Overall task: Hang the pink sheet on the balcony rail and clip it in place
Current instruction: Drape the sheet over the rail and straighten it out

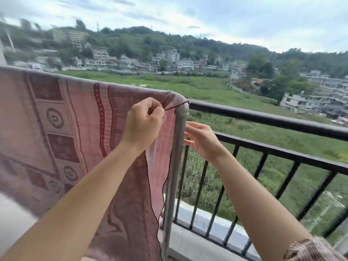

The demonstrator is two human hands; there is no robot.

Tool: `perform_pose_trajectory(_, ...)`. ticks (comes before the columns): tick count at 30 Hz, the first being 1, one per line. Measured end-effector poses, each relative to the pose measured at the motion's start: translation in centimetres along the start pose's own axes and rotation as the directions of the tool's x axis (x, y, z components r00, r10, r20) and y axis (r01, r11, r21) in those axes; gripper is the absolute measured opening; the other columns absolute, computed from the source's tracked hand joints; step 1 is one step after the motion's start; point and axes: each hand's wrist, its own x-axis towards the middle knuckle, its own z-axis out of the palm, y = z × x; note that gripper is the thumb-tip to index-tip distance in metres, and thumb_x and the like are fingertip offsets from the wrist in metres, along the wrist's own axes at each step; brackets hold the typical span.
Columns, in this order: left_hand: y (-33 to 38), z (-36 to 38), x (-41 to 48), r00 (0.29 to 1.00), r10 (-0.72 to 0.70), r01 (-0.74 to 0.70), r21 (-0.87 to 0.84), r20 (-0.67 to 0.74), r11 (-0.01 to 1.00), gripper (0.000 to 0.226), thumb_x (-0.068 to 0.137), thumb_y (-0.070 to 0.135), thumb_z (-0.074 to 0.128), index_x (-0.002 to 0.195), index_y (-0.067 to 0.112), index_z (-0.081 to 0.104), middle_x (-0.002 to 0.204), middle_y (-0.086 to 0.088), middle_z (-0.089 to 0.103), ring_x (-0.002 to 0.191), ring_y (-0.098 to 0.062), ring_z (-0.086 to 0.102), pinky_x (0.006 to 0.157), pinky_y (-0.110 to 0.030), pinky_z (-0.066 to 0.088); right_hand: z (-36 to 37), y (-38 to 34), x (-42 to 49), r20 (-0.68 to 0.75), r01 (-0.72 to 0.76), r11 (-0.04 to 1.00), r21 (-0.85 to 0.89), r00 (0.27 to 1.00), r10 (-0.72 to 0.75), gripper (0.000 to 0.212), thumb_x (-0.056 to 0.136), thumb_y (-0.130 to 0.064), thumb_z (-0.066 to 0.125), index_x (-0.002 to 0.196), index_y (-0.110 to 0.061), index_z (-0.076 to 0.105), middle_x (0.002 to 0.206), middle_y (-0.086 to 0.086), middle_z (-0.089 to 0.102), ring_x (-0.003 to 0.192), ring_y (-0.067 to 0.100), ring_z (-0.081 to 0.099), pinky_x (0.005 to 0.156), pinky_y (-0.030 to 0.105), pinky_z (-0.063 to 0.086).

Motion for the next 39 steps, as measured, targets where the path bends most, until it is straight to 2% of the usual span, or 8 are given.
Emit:
perform_pose_trajectory(8, 3.4, -1.0, 2.0, 0.991, -0.003, -0.039, 0.322, 0.130, 0.946, 0.016, 0.081, 0.022, 0.066, 0.072, 0.017, 0.055, 0.061, 0.005, 0.060, 0.052, -0.008, 0.048, 0.055, -0.023, 0.040, -0.6, -0.2, 1.8, 0.191, 0.003, 0.968, -0.253, 0.981, 0.047, 0.013, 0.080, -0.009, 0.073, 0.092, -0.013, 0.077, 0.099, 0.009, 0.074, 0.095, 0.023, 0.069, 0.097, 0.050, 0.050)
perform_pose_trajectory(11, 4.0, -0.9, 2.1, 0.995, 0.024, -0.056, 0.343, 0.097, 0.938, 0.022, 0.084, 0.024, 0.067, 0.070, 0.021, 0.051, 0.063, -0.001, 0.060, 0.048, -0.008, 0.045, 0.049, -0.020, 0.038, 0.5, 0.4, 2.5, 0.258, -0.025, 0.934, -0.358, 0.958, 0.125, 0.003, 0.079, -0.019, 0.076, 0.077, -0.021, 0.077, 0.087, 0.002, 0.074, 0.084, 0.013, 0.067, 0.093, 0.042, 0.054)
perform_pose_trajectory(15, 4.0, -0.8, 1.0, 0.995, 0.079, -0.099, 0.380, 0.068, 0.920, 0.021, 0.090, 0.028, 0.061, 0.075, 0.018, 0.049, 0.059, 0.003, 0.058, 0.045, -0.007, 0.044, 0.043, -0.019, 0.034, 0.2, 2.3, 3.2, 0.201, -0.078, 0.919, -0.387, 0.965, 0.167, 0.022, 0.088, -0.030, 0.067, 0.094, -0.009, 0.076, 0.097, 0.009, 0.075, 0.091, 0.019, 0.069, 0.087, 0.039, 0.055)
perform_pose_trajectory(22, 0.2, 0.1, -5.6, 0.993, 0.057, -0.086, 0.283, 0.108, 0.955, 0.031, 0.092, 0.023, 0.059, 0.066, 0.017, 0.044, 0.047, 0.010, 0.040, 0.044, -0.006, 0.034, 0.046, -0.019, 0.029, -1.3, -2.2, 3.5, -0.163, 0.163, 0.975, -0.150, 0.969, -0.187, 0.036, 0.096, -0.037, 0.055, 0.085, -0.004, 0.066, 0.074, 0.003, 0.061, 0.069, 0.016, 0.054, 0.069, 0.042, 0.053)
perform_pose_trajectory(27, -2.5, 1.3, -9.1, 0.976, -0.130, 0.032, 0.478, 0.172, 0.878, 0.037, 0.087, 0.029, 0.061, 0.059, 0.020, 0.040, 0.050, 0.007, 0.040, 0.047, -0.011, 0.037, 0.049, -0.028, 0.030, -0.7, -4.4, 2.3, -0.121, 0.365, 0.897, -0.250, 0.907, -0.403, 0.026, 0.095, -0.013, 0.056, 0.085, 0.010, 0.066, 0.074, 0.014, 0.066, 0.065, 0.015, 0.052, 0.061, 0.029, 0.042)
perform_pose_trajectory(30, -1.8, 1.7, -8.2, 0.992, -0.104, 0.048, 0.574, 0.065, 0.817, 0.038, 0.085, 0.035, 0.060, 0.058, 0.022, 0.037, 0.055, 0.005, 0.046, 0.054, -0.018, 0.044, 0.048, -0.029, 0.030, -0.8, -2.4, 1.3, -0.082, 0.315, 0.896, -0.311, 0.931, -0.356, 0.046, 0.092, -0.030, 0.062, 0.081, 0.014, 0.061, 0.072, 0.020, 0.062, 0.065, 0.018, 0.046, 0.061, 0.034, 0.040)
perform_pose_trajectory(34, -0.8, 2.4, -6.9, 0.993, -0.086, 0.010, 0.679, 0.078, 0.734, 0.039, 0.089, 0.037, 0.053, 0.058, 0.022, 0.034, 0.059, 0.005, 0.044, 0.061, -0.025, 0.047, 0.053, -0.031, 0.031, -0.6, -1.2, -0.2, -0.045, 0.227, 0.900, -0.371, 0.964, -0.261, 0.020, 0.089, -0.025, 0.066, 0.079, -0.007, 0.072, 0.071, 0.005, 0.065, 0.064, 0.011, 0.053, 0.064, 0.031, 0.048)
perform_pose_trajectory(39, 0.0, 3.1, -7.2, 0.972, -0.134, 0.009, 0.540, 0.192, 0.841, 0.035, 0.087, 0.024, 0.055, 0.057, 0.016, 0.039, 0.055, 0.004, 0.046, 0.053, -0.017, 0.043, 0.048, -0.029, 0.030, -0.6, -0.1, -1.7, 0.040, 0.046, 0.951, -0.306, 0.999, -0.036, 0.011, 0.094, -0.022, 0.060, 0.084, -0.020, 0.066, 0.085, 0.000, 0.067, 0.079, 0.013, 0.061, 0.076, 0.034, 0.055)
